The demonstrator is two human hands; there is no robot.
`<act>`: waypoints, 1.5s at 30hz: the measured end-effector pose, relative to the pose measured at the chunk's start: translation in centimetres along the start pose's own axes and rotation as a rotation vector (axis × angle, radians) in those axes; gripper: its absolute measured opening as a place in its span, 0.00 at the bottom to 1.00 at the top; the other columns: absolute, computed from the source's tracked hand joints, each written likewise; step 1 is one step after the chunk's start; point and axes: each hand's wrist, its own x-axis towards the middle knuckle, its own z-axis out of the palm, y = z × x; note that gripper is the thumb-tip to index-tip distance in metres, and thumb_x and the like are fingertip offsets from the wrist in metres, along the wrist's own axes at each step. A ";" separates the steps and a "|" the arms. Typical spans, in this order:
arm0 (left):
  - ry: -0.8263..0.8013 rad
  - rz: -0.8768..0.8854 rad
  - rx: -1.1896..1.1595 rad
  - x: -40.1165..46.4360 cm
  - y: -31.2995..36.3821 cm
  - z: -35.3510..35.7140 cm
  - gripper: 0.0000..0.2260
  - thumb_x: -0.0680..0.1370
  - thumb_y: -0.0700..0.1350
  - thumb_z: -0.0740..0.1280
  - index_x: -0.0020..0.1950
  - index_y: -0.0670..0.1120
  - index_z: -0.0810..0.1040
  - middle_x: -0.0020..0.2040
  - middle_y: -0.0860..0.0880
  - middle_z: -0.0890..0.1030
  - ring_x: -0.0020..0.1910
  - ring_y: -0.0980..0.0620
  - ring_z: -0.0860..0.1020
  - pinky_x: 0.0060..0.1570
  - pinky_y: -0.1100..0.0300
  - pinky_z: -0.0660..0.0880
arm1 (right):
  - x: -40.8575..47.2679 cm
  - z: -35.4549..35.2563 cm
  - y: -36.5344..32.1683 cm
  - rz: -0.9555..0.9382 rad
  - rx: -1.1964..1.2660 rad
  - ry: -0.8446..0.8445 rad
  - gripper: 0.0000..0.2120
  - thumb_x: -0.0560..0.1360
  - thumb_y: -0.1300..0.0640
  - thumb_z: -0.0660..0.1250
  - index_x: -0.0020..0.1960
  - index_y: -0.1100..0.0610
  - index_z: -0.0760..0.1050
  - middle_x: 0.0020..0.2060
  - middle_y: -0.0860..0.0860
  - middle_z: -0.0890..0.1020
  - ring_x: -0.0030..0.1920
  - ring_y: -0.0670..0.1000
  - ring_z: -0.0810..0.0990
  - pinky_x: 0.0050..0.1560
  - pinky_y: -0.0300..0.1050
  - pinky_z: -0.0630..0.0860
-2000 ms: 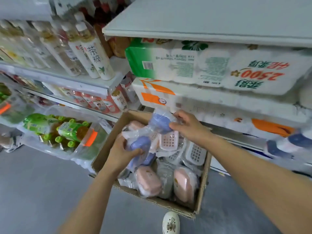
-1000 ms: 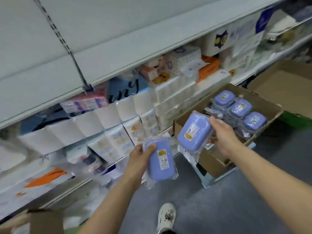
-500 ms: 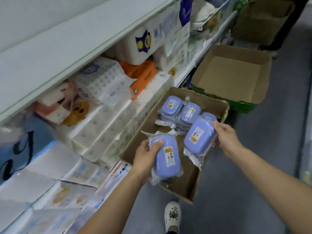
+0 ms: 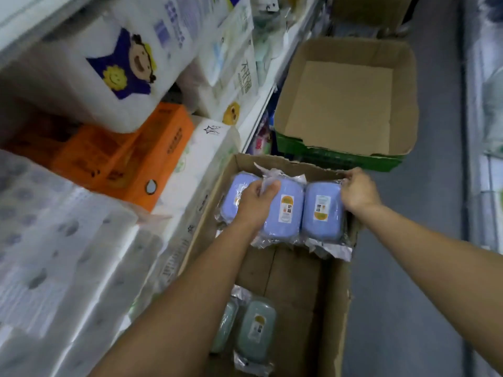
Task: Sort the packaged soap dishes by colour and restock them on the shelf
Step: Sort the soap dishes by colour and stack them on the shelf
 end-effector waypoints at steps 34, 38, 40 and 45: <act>0.171 0.486 0.977 -16.1 0.8 -3.8 0.41 0.72 0.69 0.55 0.80 0.49 0.56 0.80 0.48 0.58 0.79 0.47 0.52 0.76 0.45 0.54 | -18.3 -6.7 -1.5 -0.714 -0.607 -0.112 0.31 0.77 0.42 0.62 0.76 0.51 0.58 0.74 0.53 0.64 0.73 0.55 0.61 0.71 0.54 0.58; 0.394 0.537 0.937 -25.6 -0.7 -5.5 0.37 0.73 0.66 0.55 0.77 0.47 0.63 0.74 0.47 0.69 0.73 0.45 0.67 0.69 0.43 0.67 | -25.2 -8.4 -0.4 -0.945 -0.456 0.044 0.28 0.73 0.46 0.69 0.69 0.56 0.70 0.64 0.57 0.76 0.63 0.58 0.76 0.61 0.56 0.72; 0.501 0.542 0.924 -30.5 -1.6 -6.3 0.35 0.74 0.64 0.58 0.76 0.47 0.64 0.69 0.48 0.73 0.66 0.46 0.72 0.63 0.46 0.72 | -28.9 -9.2 0.1 -1.030 -0.393 0.071 0.27 0.74 0.46 0.67 0.69 0.56 0.69 0.63 0.55 0.77 0.61 0.57 0.76 0.57 0.55 0.74; 0.697 0.491 0.974 -41.6 -4.0 -8.5 0.33 0.74 0.63 0.63 0.75 0.48 0.65 0.65 0.48 0.75 0.60 0.46 0.75 0.58 0.51 0.71 | -38.3 -10.1 1.0 -1.187 -0.261 0.017 0.27 0.75 0.44 0.59 0.70 0.54 0.67 0.64 0.54 0.75 0.62 0.57 0.76 0.54 0.54 0.76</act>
